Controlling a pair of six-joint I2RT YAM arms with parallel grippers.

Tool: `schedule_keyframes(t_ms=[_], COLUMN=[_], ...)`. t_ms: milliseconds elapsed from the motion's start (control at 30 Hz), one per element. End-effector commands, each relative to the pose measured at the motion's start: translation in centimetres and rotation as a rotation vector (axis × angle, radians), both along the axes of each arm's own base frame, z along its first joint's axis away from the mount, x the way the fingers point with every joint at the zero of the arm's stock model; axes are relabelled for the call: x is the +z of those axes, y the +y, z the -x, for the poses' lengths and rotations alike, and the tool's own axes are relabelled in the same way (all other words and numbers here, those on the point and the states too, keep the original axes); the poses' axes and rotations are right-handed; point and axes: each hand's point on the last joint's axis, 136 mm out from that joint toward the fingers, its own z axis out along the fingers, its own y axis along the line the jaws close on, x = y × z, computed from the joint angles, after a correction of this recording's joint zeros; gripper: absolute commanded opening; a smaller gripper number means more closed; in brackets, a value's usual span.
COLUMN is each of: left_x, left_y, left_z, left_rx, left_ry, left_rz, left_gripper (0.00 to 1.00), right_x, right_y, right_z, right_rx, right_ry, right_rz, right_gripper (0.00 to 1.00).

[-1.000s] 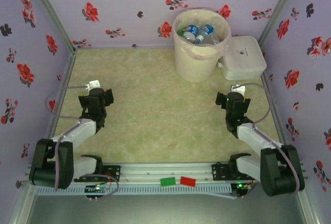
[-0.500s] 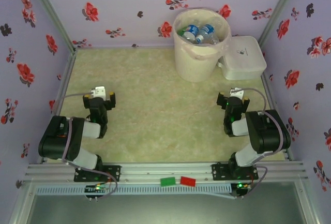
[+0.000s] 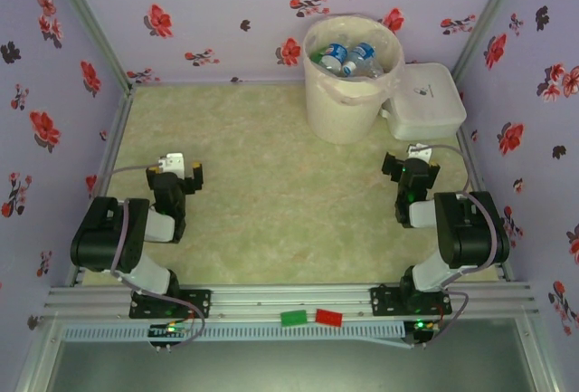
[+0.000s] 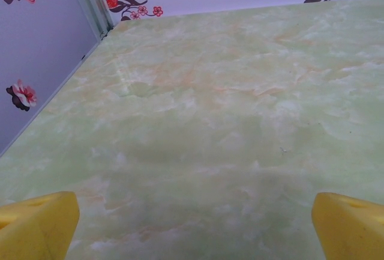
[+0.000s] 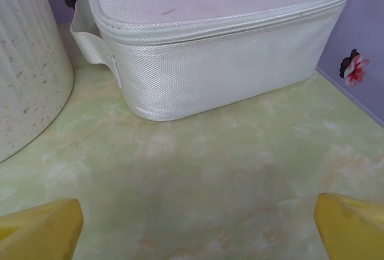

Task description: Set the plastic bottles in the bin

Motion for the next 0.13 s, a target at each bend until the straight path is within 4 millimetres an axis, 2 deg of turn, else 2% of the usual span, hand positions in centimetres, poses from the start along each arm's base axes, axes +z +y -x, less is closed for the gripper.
schedule_keyframes(t_ms=[0, 67, 100], left_x=[1.37, 0.90, 1.47], left_y=[0.03, 0.28, 0.41], left_z=[-0.88, -0.91, -1.59], left_rx=[-0.003, 0.006, 0.014], left_ry=[-0.043, -0.018, -0.026], left_rz=[-0.011, -0.007, -0.001], left_gripper=[1.00, 1.00, 1.00], right_x=[0.38, 0.44, 0.49], right_y=[0.05, 0.05, 0.03], right_z=[-0.30, -0.26, -0.20], right_rx=[-0.001, -0.001, -0.002], right_ry=[-0.012, -0.017, -0.020], right_rz=[-0.021, -0.021, -0.019], right_gripper=[0.99, 0.99, 0.99])
